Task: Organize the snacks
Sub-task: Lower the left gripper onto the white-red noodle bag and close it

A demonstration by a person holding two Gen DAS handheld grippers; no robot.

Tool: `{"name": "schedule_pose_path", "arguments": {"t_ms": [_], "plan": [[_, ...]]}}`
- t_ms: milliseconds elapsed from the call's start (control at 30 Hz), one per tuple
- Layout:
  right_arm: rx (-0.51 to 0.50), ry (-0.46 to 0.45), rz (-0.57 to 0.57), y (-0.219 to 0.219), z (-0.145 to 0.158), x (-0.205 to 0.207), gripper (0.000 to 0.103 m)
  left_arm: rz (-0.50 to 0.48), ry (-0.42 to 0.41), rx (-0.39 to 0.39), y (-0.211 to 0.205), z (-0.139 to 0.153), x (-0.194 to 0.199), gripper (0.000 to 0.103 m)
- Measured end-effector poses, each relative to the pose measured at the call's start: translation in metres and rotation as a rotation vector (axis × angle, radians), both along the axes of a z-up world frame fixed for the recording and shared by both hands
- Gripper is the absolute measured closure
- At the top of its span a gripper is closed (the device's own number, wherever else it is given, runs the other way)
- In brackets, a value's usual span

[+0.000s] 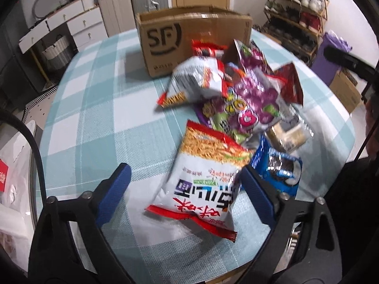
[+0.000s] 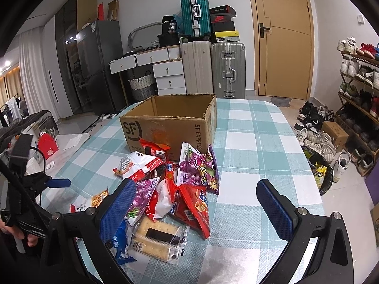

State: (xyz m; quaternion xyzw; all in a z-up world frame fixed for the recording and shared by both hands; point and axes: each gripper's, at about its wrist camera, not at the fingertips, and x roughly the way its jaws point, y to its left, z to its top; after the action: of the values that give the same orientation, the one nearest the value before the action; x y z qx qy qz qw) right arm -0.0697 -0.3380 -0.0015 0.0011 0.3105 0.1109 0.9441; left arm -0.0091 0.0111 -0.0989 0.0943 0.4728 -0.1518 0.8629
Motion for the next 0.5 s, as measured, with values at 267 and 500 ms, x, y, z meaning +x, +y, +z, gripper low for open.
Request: {"name": "schedule_pose_path", "arguments": {"t_ms": [267,500], "plan": [[0.011,0.002,-0.002,-0.001,0.000,0.000,0.000,-0.042,0.106,-0.010,-0.003,-0.021,0.008,0.026],[0.009,0.002,-0.001,-0.001,0.000,0.000,0.000,-0.051,0.129,-0.025,-0.006,-0.025,0.013,0.032]]}}
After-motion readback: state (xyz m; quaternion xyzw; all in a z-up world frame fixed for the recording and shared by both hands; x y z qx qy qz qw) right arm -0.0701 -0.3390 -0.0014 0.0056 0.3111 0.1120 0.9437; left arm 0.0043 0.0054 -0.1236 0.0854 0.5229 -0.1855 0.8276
